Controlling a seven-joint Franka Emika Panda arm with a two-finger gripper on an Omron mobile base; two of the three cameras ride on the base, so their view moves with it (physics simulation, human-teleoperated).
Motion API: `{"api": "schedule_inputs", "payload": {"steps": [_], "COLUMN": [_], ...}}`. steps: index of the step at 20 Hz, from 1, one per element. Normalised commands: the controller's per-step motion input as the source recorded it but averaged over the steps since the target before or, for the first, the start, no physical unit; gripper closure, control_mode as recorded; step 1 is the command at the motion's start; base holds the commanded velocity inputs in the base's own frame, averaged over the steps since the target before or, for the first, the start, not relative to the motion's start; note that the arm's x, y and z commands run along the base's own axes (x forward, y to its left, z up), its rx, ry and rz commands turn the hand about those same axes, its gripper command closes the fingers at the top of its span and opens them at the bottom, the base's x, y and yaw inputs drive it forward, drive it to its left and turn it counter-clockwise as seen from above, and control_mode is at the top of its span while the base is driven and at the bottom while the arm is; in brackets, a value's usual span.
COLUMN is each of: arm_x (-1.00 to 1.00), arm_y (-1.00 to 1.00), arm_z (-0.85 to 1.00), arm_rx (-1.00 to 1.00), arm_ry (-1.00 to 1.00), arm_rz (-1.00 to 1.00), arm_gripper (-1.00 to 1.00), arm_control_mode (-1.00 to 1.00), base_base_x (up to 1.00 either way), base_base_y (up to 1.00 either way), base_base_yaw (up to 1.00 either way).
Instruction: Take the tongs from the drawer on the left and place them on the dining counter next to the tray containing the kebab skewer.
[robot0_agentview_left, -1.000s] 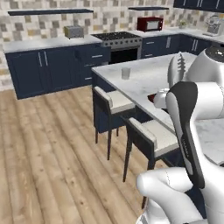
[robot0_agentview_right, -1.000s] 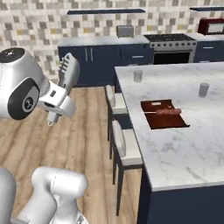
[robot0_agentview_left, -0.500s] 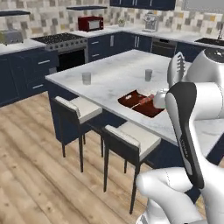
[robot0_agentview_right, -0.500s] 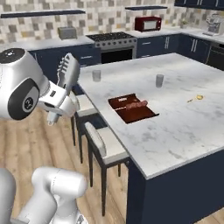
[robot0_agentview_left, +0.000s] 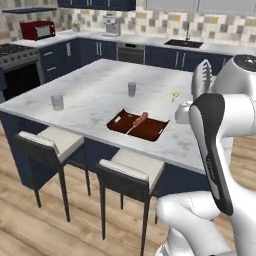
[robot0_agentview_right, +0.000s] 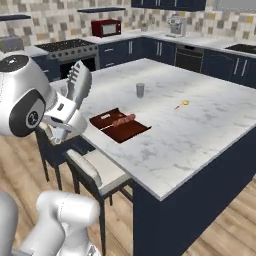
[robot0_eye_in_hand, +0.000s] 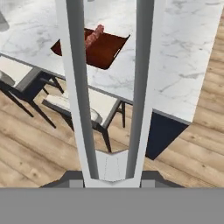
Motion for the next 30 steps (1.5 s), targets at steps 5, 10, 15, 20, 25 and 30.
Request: {"api": "schedule_inputs", "payload": {"steps": [5,10,15,20,25,30], "arm_x": [0.0,0.0,0.0,0.0,0.0,0.0], "arm_y": [0.0,0.0,0.0,0.0,0.0,0.0], "arm_z": [0.0,0.0,0.0,0.0,0.0,0.0], "arm_rx": [0.0,0.0,0.0,0.0,0.0,0.0], "arm_ry": [0.0,0.0,0.0,0.0,0.0,0.0], "arm_rz": [0.0,0.0,0.0,0.0,0.0,0.0], "arm_gripper": [1.0,1.0,1.0,1.0,1.0,1.0], "arm_control_mode": [1.0,1.0,1.0,1.0,1.0,1.0], "base_base_x": [0.23,0.04,0.1,0.05,0.3,0.47], "base_base_y": [0.25,0.35,0.63,0.69,0.23,0.0], "base_base_yaw": [-0.45,-0.41,-0.31,-0.24,-0.24,-0.23]}}
